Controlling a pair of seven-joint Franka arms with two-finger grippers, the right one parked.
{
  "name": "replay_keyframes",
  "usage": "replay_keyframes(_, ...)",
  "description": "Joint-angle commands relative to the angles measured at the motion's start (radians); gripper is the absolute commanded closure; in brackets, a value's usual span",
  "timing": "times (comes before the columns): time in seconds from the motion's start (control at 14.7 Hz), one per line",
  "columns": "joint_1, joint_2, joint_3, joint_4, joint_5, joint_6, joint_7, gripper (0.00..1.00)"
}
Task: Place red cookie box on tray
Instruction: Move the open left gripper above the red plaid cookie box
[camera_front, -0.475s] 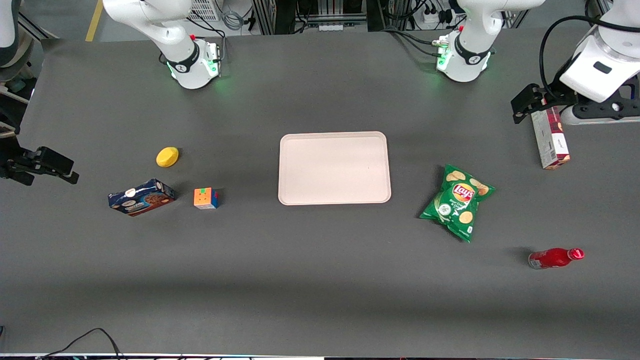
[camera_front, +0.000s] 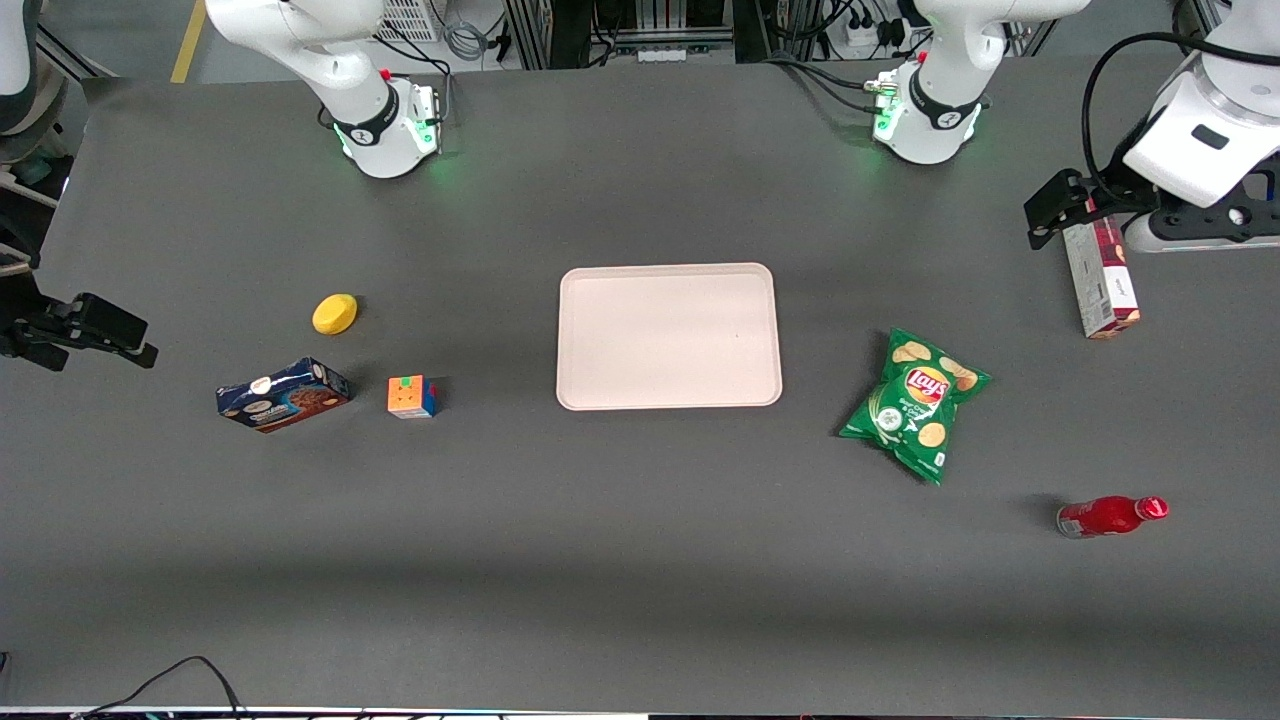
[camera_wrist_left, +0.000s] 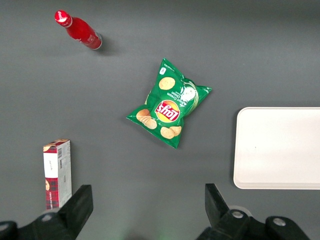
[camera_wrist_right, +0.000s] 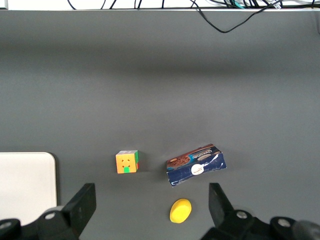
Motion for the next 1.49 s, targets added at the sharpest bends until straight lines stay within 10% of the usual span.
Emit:
replay_keyframes(0.0,-0.016,0.017,0.02,0.035,0.014,-0.072,0.022,0.0)
replay_keyframes(0.81,-0.011,-0.012,0.427,-0.157,0.073,0.069,0.399,0.0)
replay_keyframes(1.43,-0.011,-0.02,0.45,-0.198,0.068,0.093,0.416,0.0)
